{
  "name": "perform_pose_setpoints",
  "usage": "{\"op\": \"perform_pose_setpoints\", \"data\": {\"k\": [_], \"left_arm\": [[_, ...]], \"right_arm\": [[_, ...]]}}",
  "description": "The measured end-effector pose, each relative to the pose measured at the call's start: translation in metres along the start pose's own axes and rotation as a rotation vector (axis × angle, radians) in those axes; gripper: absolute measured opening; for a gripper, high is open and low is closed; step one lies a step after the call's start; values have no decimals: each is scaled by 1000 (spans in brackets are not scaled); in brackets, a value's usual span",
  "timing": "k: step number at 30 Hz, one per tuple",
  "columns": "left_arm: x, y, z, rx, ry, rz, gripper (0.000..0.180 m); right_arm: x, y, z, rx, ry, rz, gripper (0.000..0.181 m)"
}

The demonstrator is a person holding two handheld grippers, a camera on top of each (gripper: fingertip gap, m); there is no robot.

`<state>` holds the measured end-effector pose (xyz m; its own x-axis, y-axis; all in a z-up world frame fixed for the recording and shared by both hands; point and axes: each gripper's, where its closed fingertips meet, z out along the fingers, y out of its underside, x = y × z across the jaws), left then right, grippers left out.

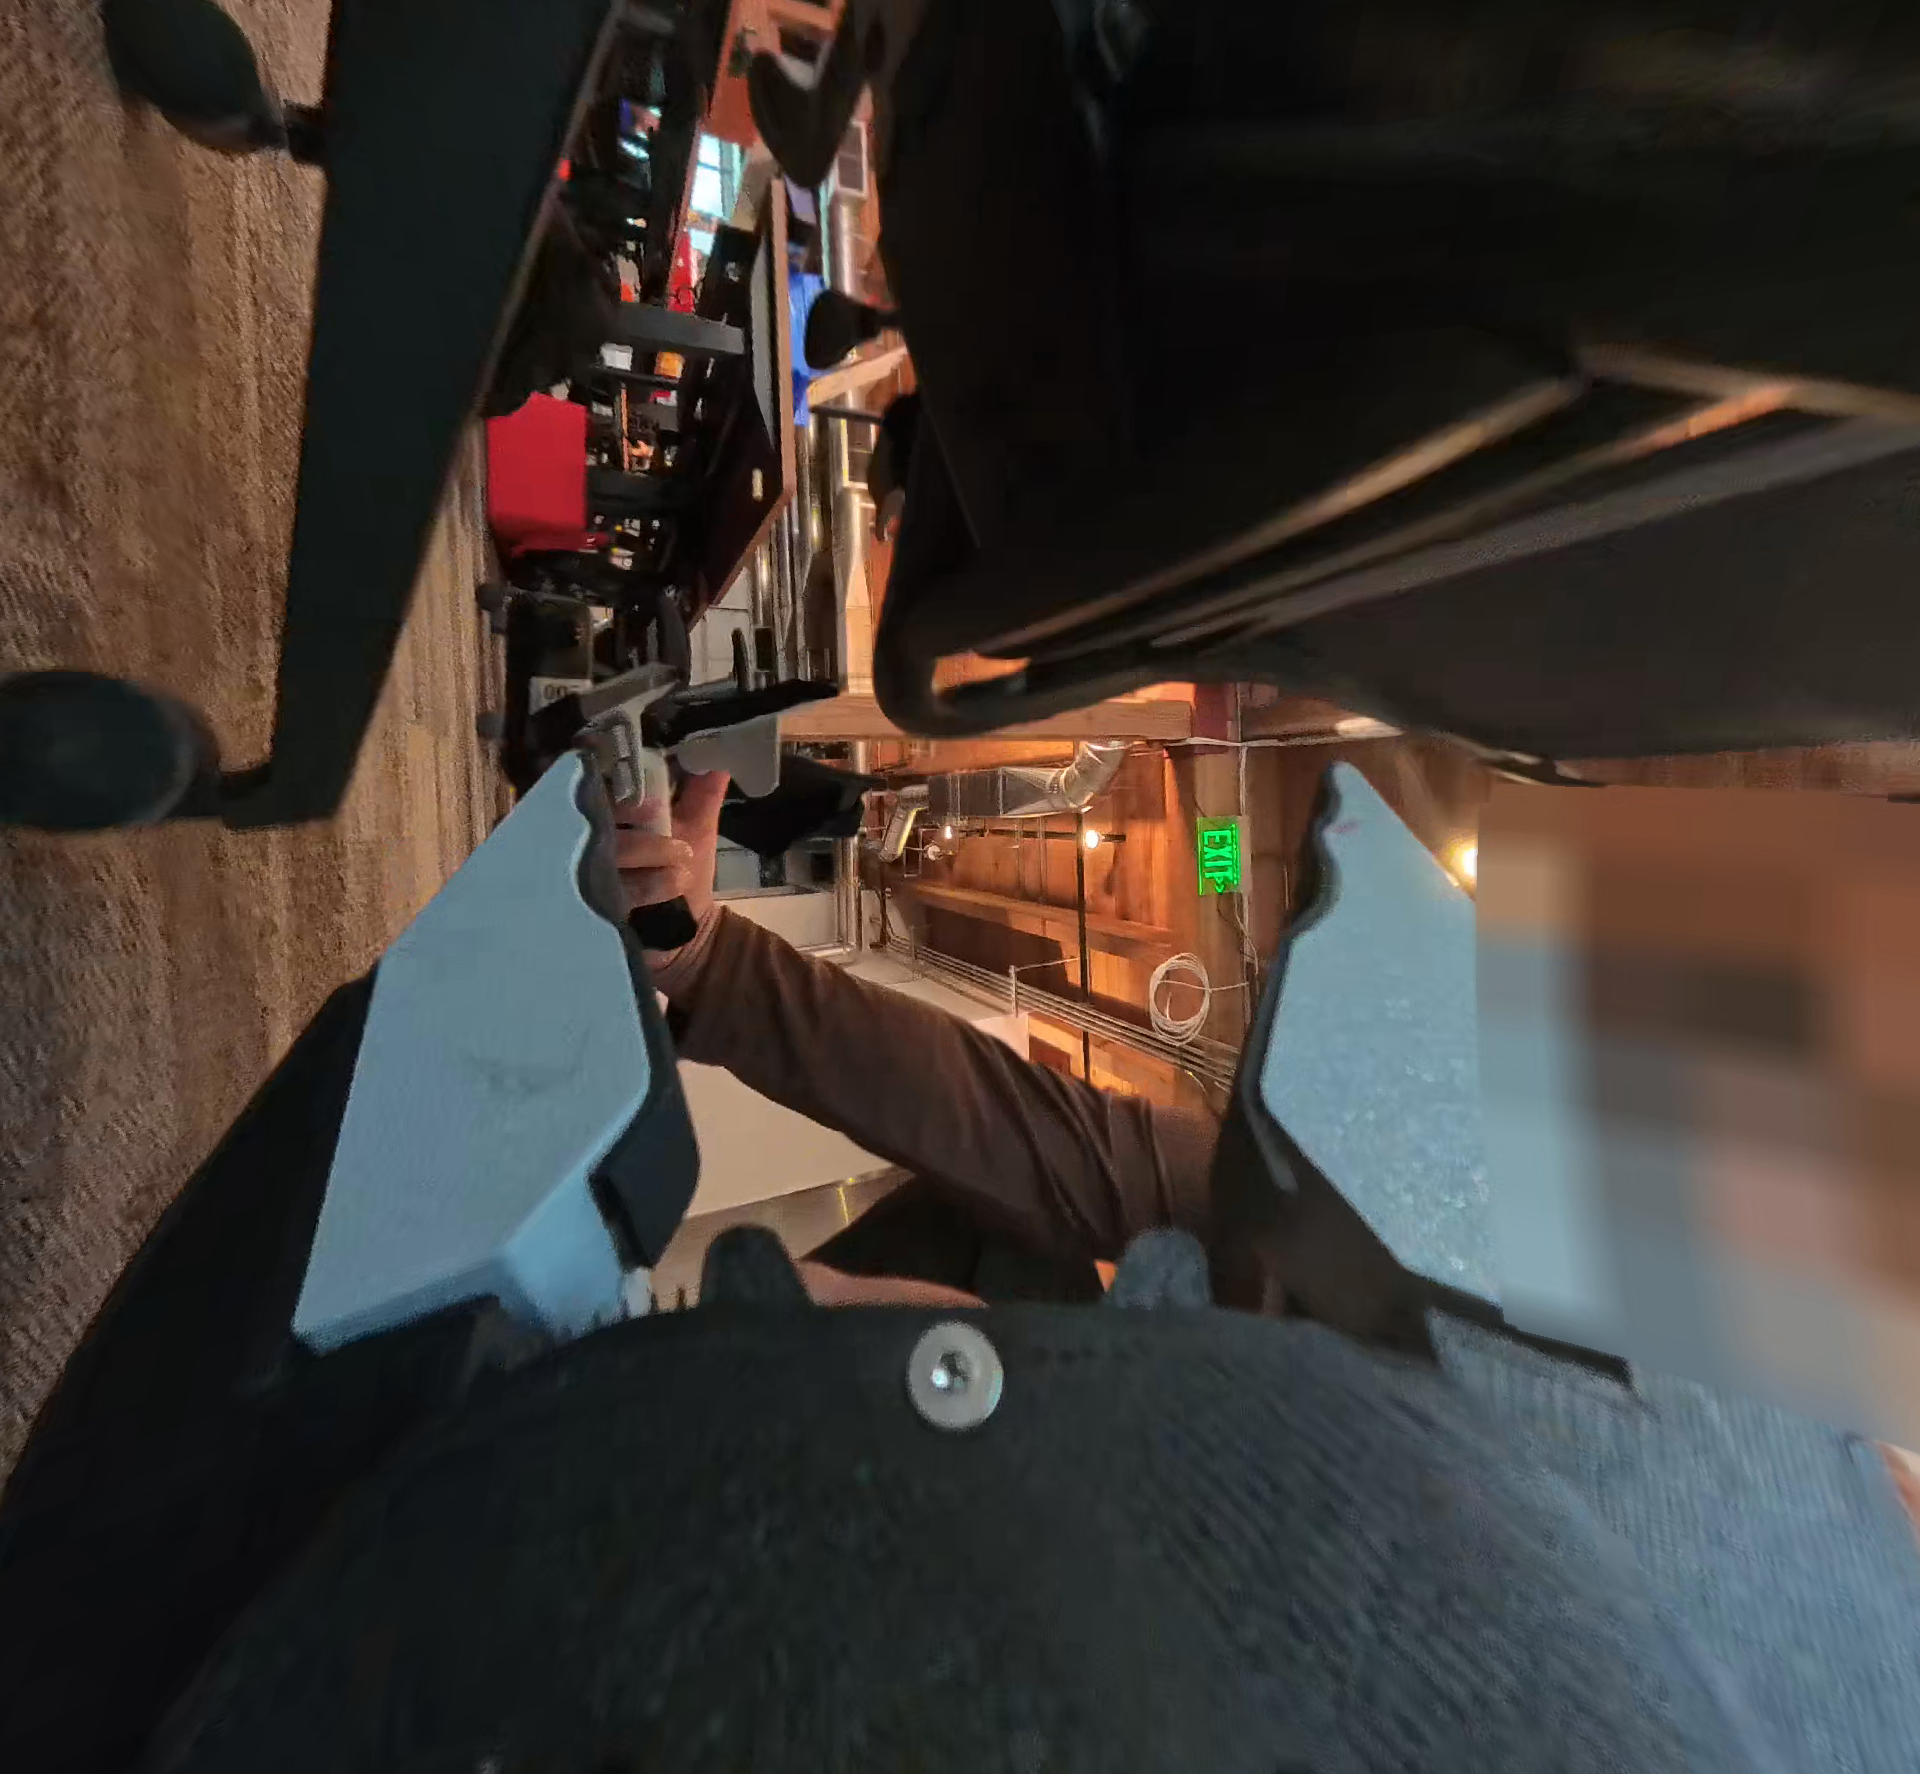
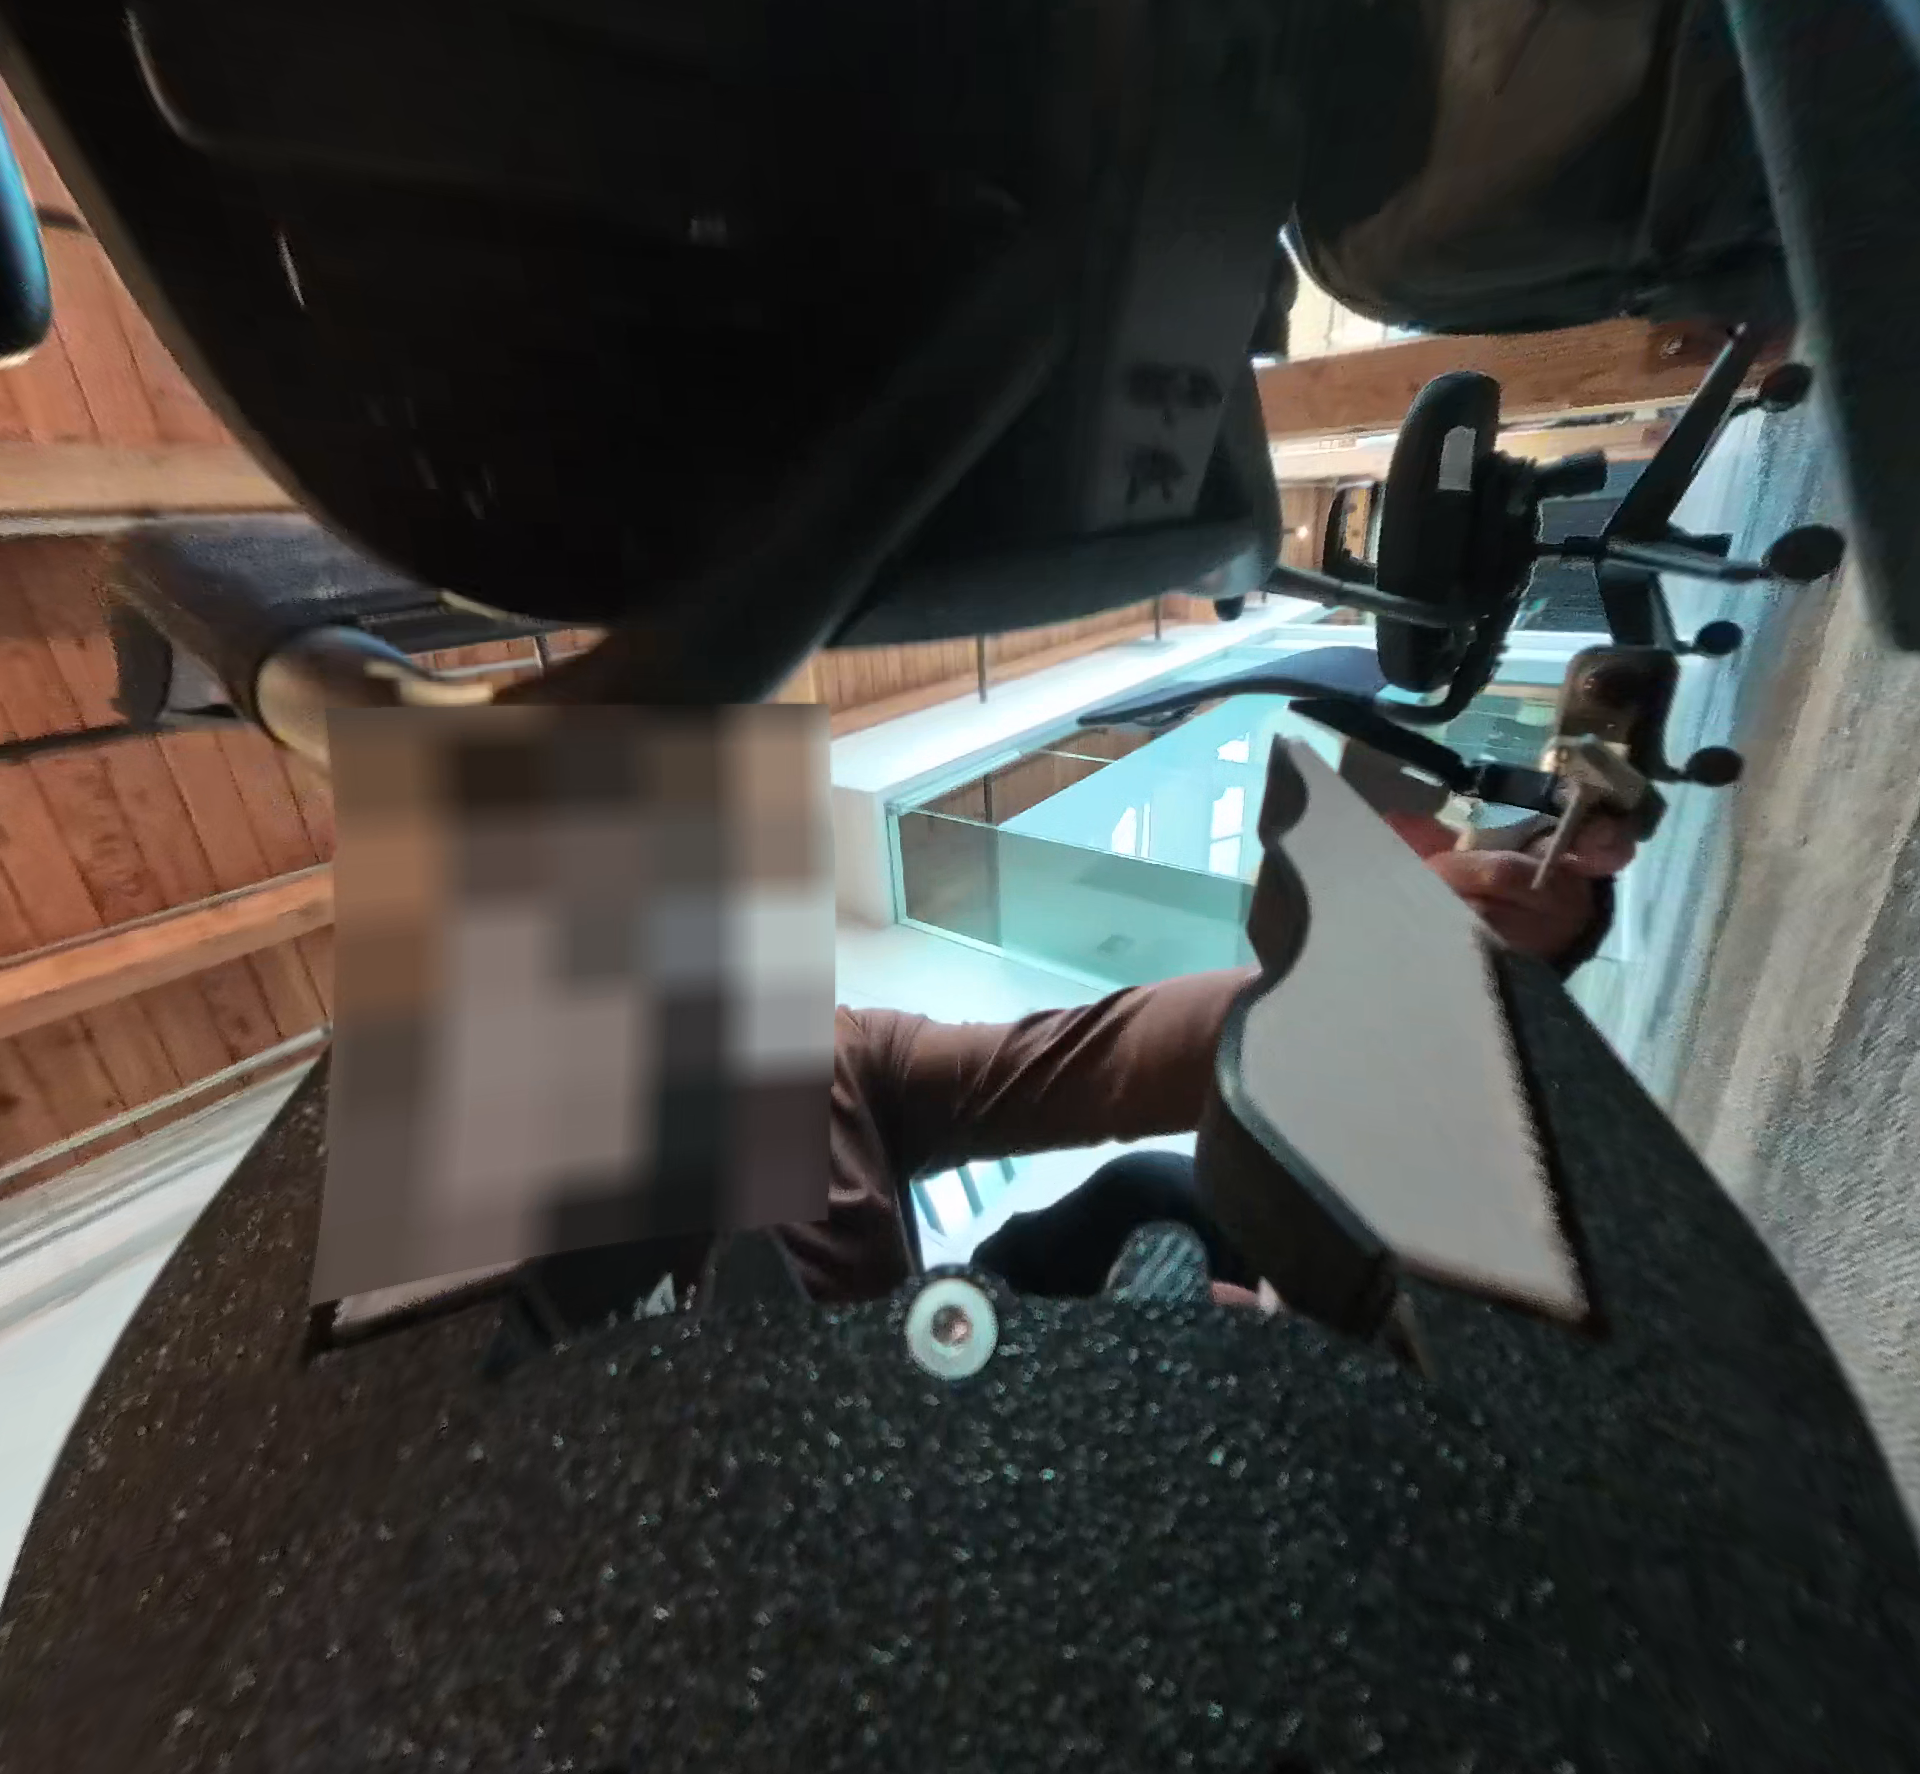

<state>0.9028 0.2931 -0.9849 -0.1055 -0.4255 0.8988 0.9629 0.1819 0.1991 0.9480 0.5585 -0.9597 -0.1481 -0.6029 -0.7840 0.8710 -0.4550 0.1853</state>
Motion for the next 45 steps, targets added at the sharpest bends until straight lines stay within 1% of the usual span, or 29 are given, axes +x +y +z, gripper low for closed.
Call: {"op": "perform_pose_setpoints", "data": {"k": [3,4,6,9,11,12,14,16,17,19,20,21,23,25,26,28,29,31,32,33,34,35,36,38,41,43,45], "left_arm": [[22,47,-9,14,-2,25,109],[30,64,-12,30,-26,27,106],[41,107,-18,19,-164,48,96],[88,181,-29,-68,-410,144,97],[141,221,-39,-112,-588,256,97],[177,234,-43,-115,-670,329,97],[265,250,-42,-104,-819,515,98],[365,251,-31,-75,-930,698,98],[415,248,-21,-81,-970,790,102],[505,229,5,-140,-1072,989,109],[547,216,22,-178,-1110,1091,115],[585,203,42,-220,-1142,1186,117],[645,179,88,-315,-1174,1351,119],[685,150,132,-353,-1216,1467,119],[698,140,154,-370,-1210,1505,114],[704,121,187,-425,-1224,1530,108],[699,108,199,-472,-1244,1515,105],[681,103,213,-612,-1245,1439,87],[672,101,213,-683,-1268,1400,82],[663,99,210,-745,-1294,1364,65],[655,97,211,-789,-1305,1334,59],[652,95,213,-799,-1325,1330,59],[652,95,214,-797,-1341,1337,58],[653,97,210,-776,-1368,1328,58],[651,106,211,-708,-1396,1331,58],[646,121,214,-704,-1416,1320,58],[640,138,218,-704,-1407,1316,58]], "right_arm": [[-3,42,-13,74,46,65,112],[-7,61,-18,91,87,89,110],[-29,102,-24,118,176,117,96],[-104,154,-14,173,278,58,76],[-167,193,15,129,398,-42,70],[-199,210,33,96,495,-116,69],[-273,236,78,31,692,-315,77],[-359,251,136,-23,841,-557,77],[-399,254,165,-52,922,-686,82],[-466,255,218,-177,1120,-923,82],[-495,250,244,-242,1213,-1035,89],[-519,245,270,-305,1281,-1133,100],[-553,238,322,-452,1351,-1284,101],[-571,226,364,-569,1392,-1430,101],[-577,217,380,-612,1404,-1494,101],[-578,199,401,-712,1401,-1553,101],[-575,192,406,-767,1381,-1545,101],[-563,185,410,-886,1322,-1483,95],[-555,184,409,-962,1298,-1448,90],[-547,183,406,-1028,1285,-1417,82],[-538,182,402,-1081,1280,-1393,68],[-530,181,396,-1139,1293,-1374,44],[-524,177,391,-1178,1320,-1386,34],[-521,179,391,-1211,1283,-1387,34],[-525,180,383,-1202,1278,-1369,31],[-531,174,374,-1185,1284,-1417,32],[-540,167,363,-1187,1293,-1407,34]]}}
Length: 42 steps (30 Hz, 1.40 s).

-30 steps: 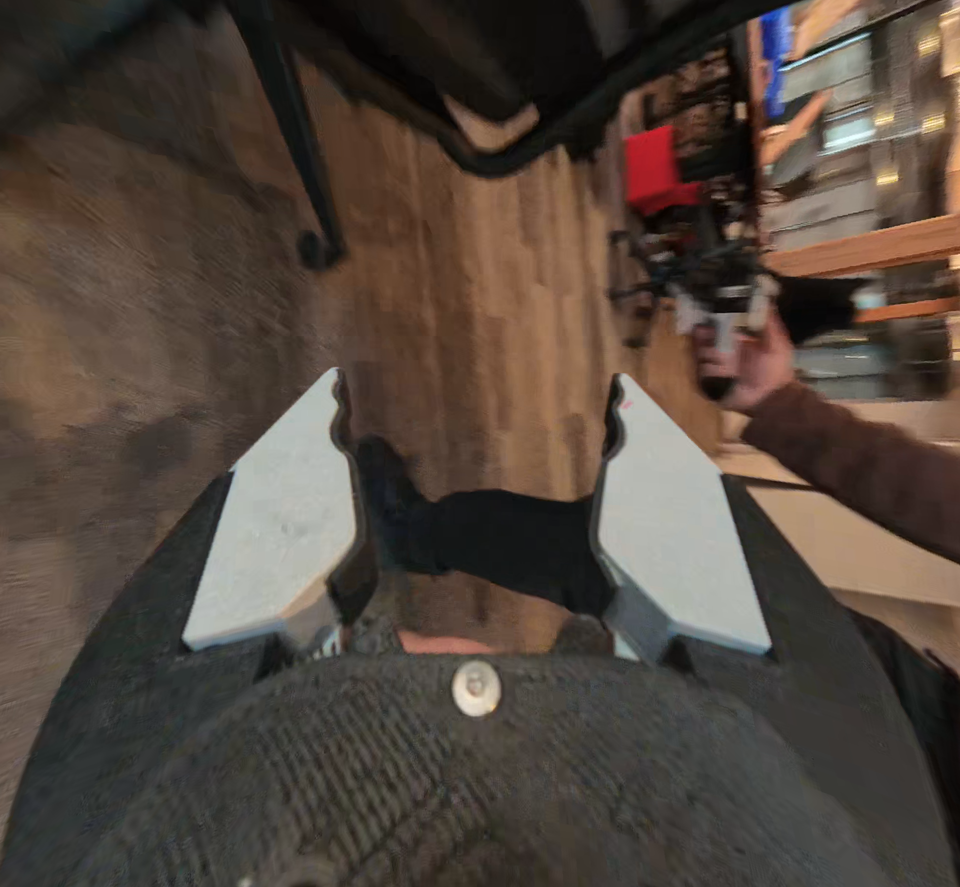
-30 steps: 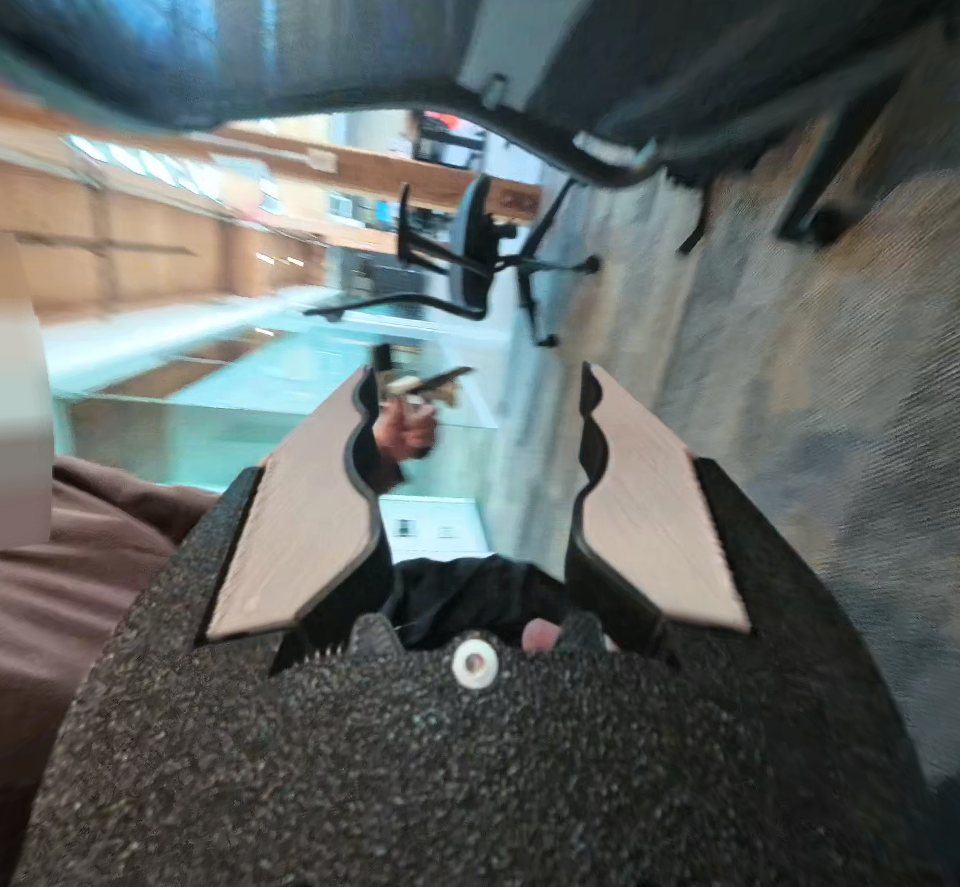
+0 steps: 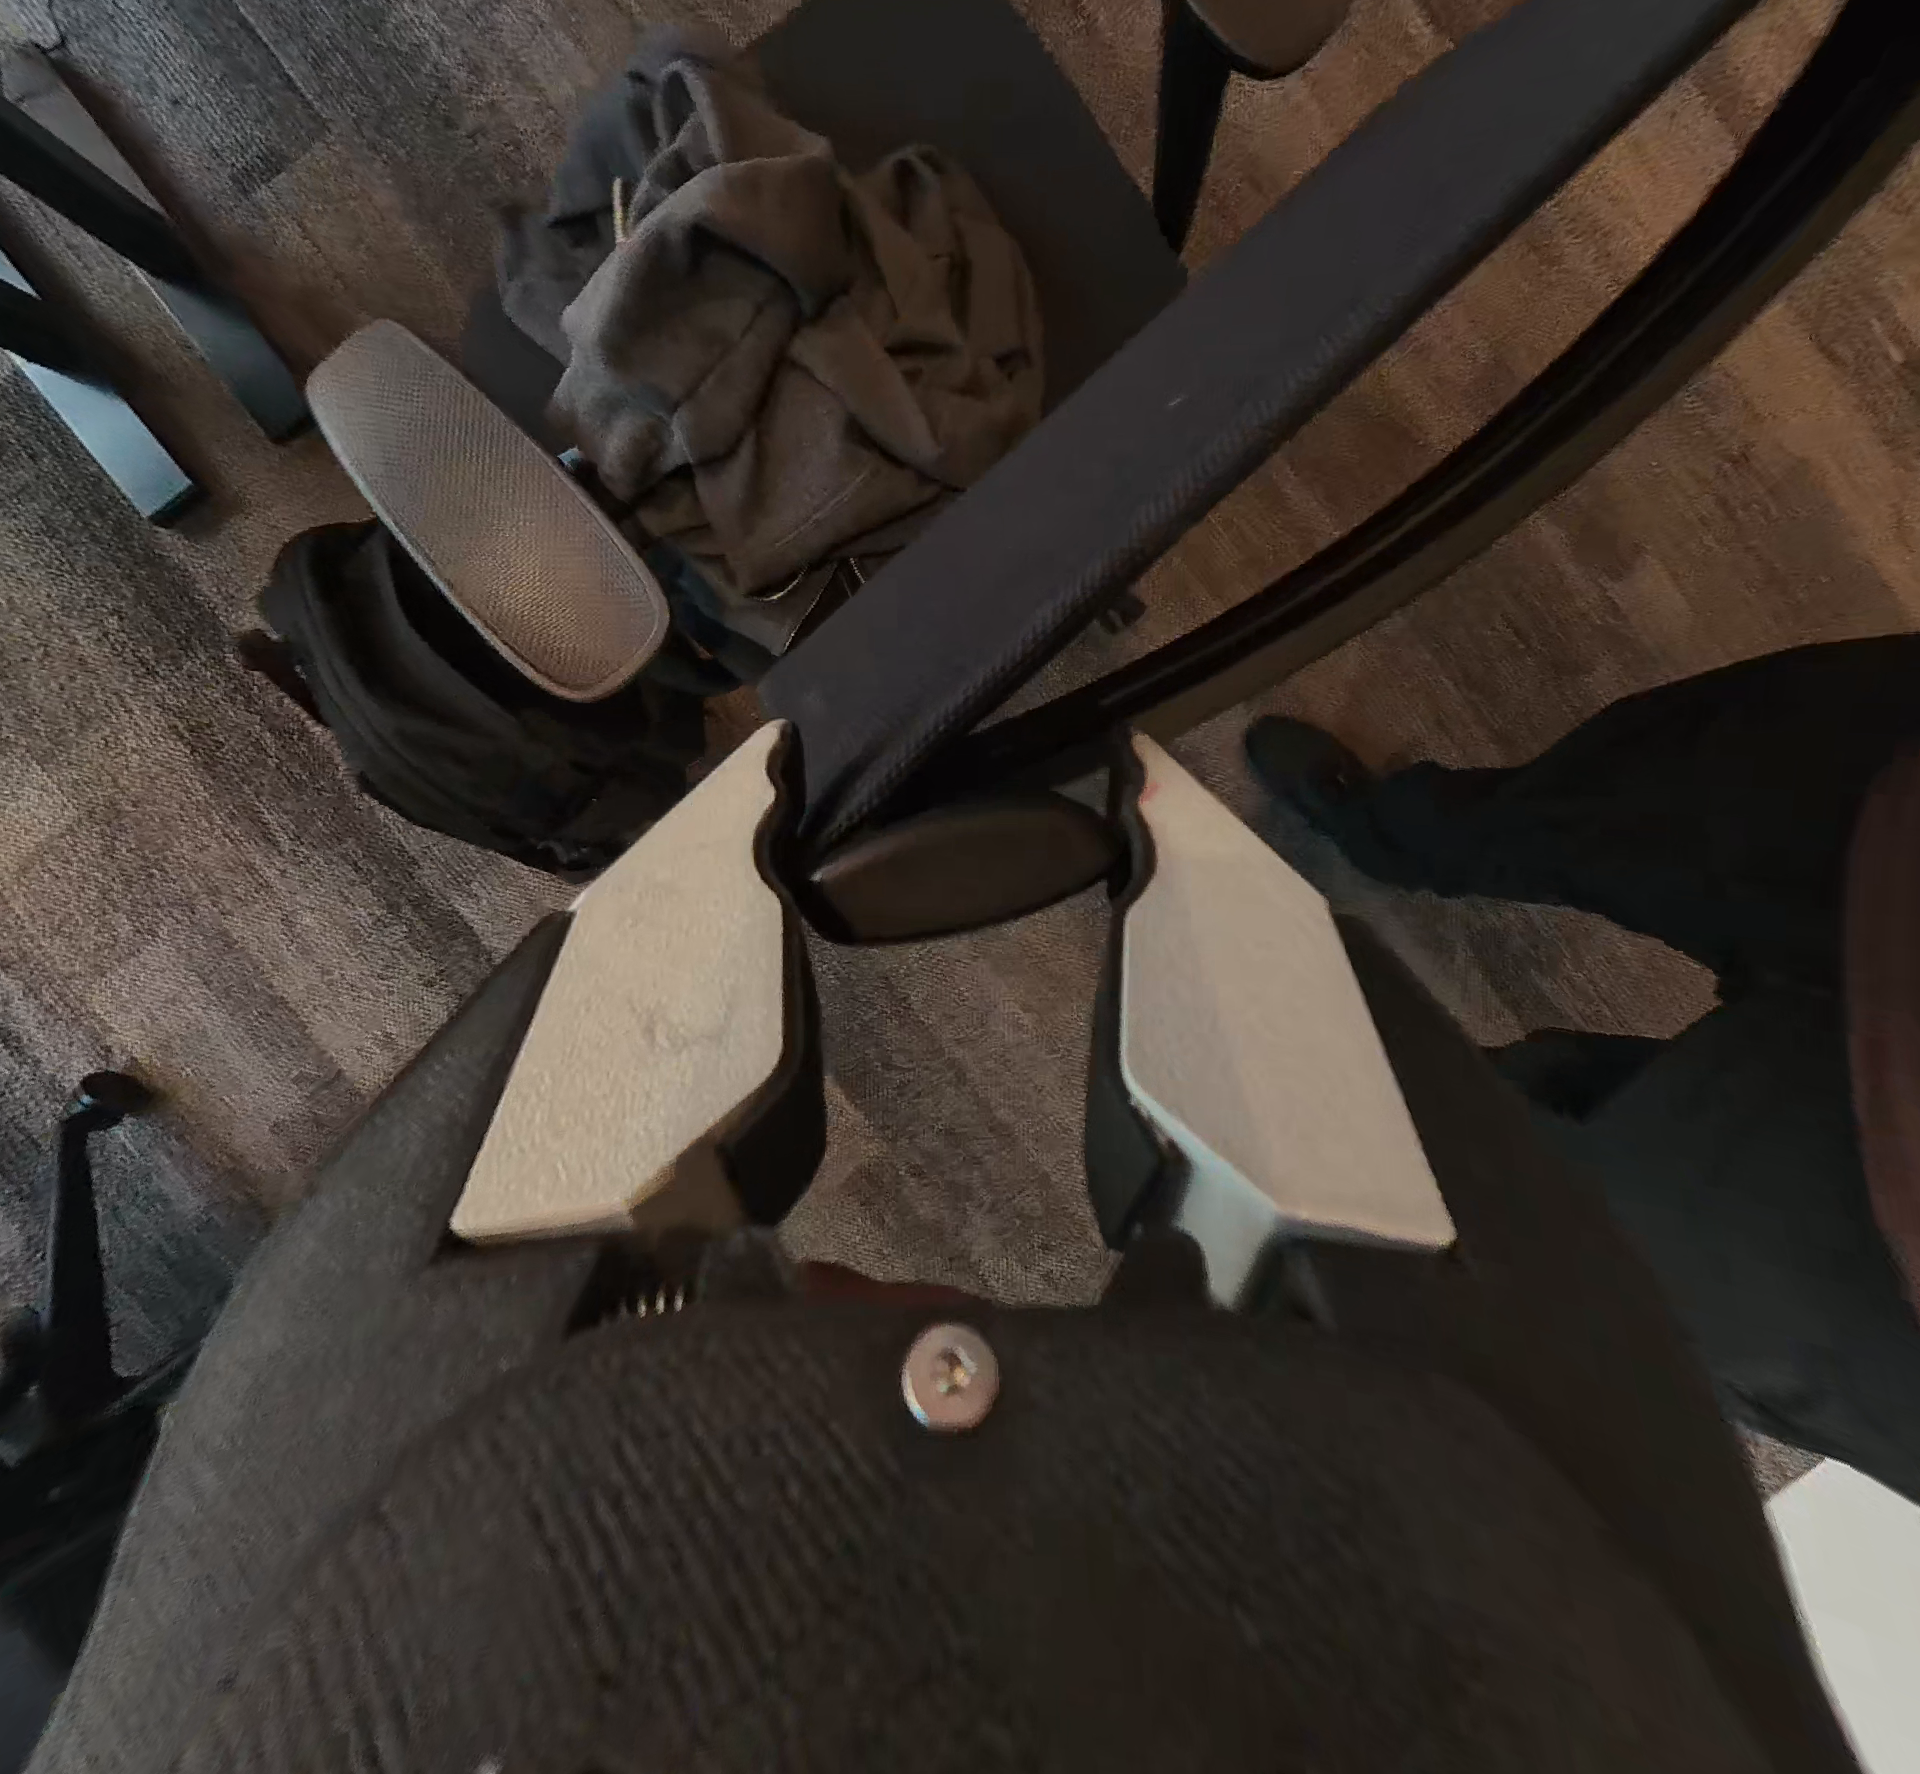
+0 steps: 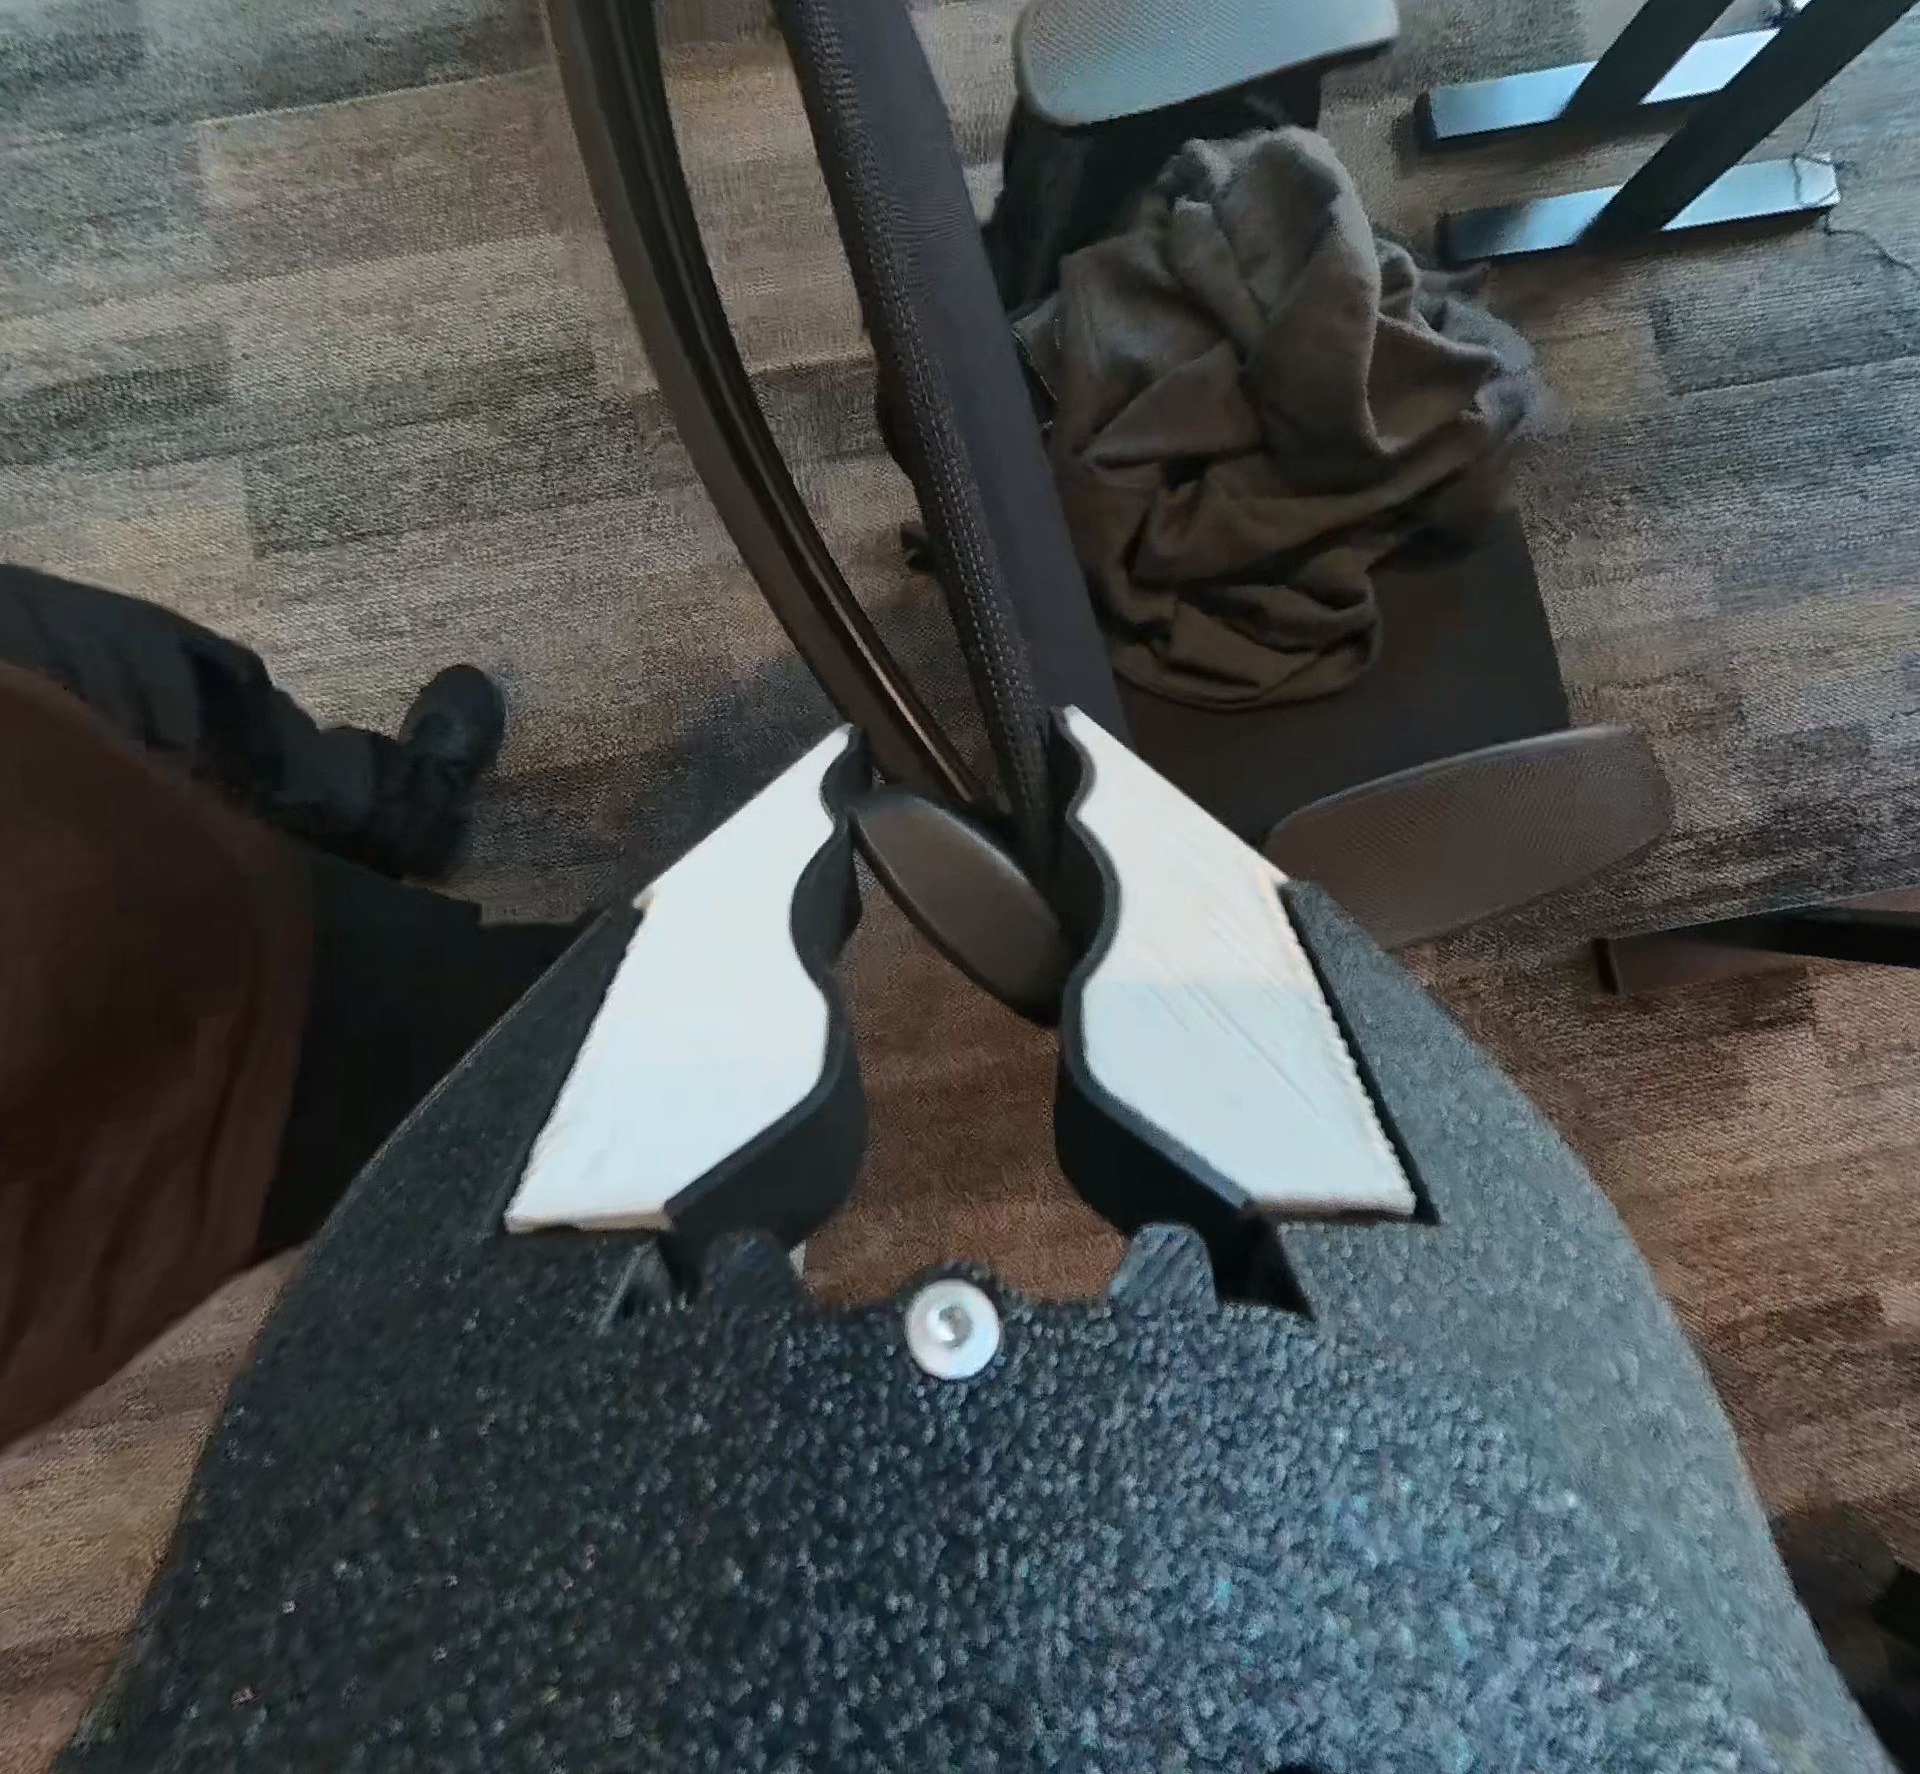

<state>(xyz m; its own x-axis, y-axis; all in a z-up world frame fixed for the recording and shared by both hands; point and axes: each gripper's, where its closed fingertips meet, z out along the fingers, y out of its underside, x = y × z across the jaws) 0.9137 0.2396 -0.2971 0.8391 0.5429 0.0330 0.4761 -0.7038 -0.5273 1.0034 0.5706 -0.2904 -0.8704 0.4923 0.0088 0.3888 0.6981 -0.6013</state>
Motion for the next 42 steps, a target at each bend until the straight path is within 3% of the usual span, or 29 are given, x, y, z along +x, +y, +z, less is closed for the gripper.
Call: {"op": "perform_pose_setpoints", "data": {"k": [7,16,24,30,42], "left_arm": [[64,20,-7,-53,-21,107,51],[148,59,-31,-28,-19,127,47],[242,96,-48,-59,-123,29,48],[335,109,-48,-174,-275,-95,48],[529,104,-33,-270,-385,-411,45]], "right_arm": [[0,41,-26,-182,3,-60,36],[-64,79,-53,-266,13,-43,39],[-102,117,-81,-256,-47,-152,39],[-100,146,-104,-120,-183,-315,40],[-97,211,-148,-196,-367,-616,40]]}}
